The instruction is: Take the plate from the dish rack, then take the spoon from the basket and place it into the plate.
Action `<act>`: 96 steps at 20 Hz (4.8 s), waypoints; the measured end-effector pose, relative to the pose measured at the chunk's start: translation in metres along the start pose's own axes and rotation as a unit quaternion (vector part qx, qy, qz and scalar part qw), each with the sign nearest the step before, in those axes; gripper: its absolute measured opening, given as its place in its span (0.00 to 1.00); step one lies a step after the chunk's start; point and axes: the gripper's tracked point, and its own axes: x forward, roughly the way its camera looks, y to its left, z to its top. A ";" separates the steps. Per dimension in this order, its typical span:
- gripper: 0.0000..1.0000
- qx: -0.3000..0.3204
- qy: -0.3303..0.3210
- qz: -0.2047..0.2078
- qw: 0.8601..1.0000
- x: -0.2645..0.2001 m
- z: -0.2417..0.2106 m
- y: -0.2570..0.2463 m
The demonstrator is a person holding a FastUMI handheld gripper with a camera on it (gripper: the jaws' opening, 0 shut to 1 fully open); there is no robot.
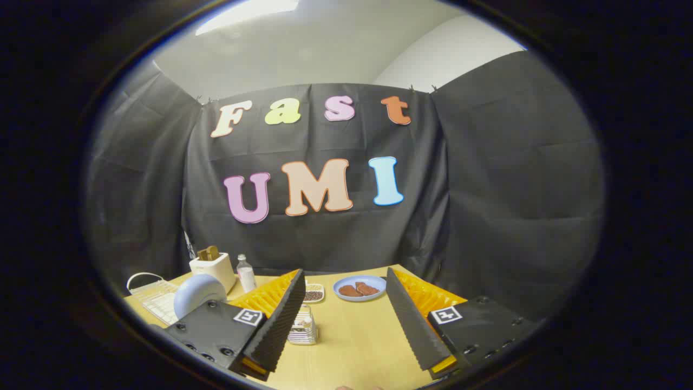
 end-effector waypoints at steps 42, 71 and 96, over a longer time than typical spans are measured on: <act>0.96 -0.001 0.016 0.005 1.000 -0.001 -0.024 0.006; 0.96 0.017 0.015 0.088 0.996 0.021 -0.018 0.092; 0.96 -0.084 0.338 0.188 0.918 0.064 -0.119 0.303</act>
